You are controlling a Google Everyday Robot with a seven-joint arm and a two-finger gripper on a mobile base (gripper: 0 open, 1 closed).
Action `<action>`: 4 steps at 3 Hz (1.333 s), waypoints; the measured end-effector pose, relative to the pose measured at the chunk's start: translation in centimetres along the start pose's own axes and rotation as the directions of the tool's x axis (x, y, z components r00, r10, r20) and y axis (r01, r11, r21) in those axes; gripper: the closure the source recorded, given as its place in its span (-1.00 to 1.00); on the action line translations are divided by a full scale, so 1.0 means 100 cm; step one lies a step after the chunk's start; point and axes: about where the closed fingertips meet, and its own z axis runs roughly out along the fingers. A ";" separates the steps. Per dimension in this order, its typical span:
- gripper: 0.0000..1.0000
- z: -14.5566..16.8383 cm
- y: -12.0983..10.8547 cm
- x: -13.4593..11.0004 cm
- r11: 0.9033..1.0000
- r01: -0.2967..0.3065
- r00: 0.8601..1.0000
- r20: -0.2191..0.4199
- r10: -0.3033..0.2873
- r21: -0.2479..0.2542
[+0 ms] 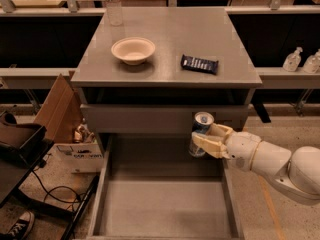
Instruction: Place redbull can into middle drawer
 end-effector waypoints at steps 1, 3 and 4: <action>1.00 0.027 0.019 0.037 0.997 0.018 1.000 -0.021 -0.019 -0.071; 1.00 0.111 0.055 0.142 0.978 0.143 0.989 0.000 -0.145 -0.152; 1.00 0.151 0.061 0.193 0.980 0.129 0.992 0.021 -0.127 -0.152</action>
Offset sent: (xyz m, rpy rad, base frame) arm -0.0072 0.1246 -0.1822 -0.1344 -0.0769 0.2030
